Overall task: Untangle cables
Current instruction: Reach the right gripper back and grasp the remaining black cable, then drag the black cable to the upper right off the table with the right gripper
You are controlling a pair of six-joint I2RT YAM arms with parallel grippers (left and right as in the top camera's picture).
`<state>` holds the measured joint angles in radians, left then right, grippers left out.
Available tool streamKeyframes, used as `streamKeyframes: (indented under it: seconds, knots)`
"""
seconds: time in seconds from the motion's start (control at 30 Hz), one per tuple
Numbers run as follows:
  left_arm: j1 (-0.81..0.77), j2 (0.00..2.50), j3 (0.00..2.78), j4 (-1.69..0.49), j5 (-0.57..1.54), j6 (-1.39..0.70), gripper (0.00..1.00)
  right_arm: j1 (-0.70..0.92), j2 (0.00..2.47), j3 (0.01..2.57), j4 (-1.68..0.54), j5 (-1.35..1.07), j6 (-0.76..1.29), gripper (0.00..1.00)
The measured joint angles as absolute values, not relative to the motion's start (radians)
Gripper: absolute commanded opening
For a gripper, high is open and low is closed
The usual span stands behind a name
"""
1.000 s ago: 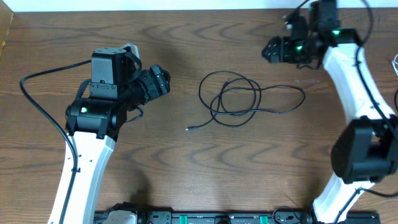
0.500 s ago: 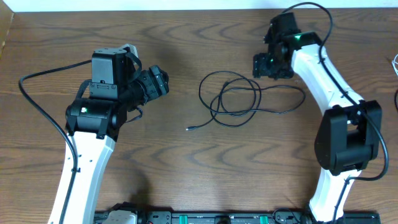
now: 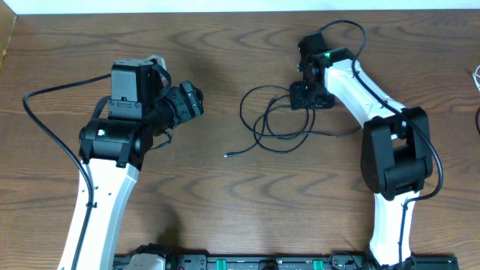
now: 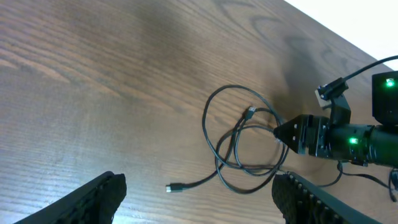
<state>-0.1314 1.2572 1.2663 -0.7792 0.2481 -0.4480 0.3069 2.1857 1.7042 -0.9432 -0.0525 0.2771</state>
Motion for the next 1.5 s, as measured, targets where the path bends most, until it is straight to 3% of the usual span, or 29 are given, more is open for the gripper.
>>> streamKeyframes:
  seconds: [0.53,0.7,0.8,1.1,1.5]
  knots:
    - [-0.131,1.258,1.266,-0.779,0.248,-0.448,0.81,0.305,2.220,1.704,-0.928,-0.025,-0.005,0.68]
    - [-0.131,1.258,1.266,-0.779,0.248,-0.448,0.81,0.305,2.244,1.705,-0.935,-0.044,-0.080,0.64]
    - [-0.131,1.258,1.266,-0.780,0.248,-0.448,0.81,0.305,2.244,1.705,-0.938,-0.056,-0.113,0.52]
    - [-0.131,1.258,1.266,-0.780,0.248,-0.448,0.81,0.301,2.248,1.710,-0.928,-0.076,-0.118,0.01]
    - [-0.131,1.258,1.266,-0.781,0.248,-0.448,0.81,0.239,2.291,2.028,-1.049,-0.105,0.016,0.01]
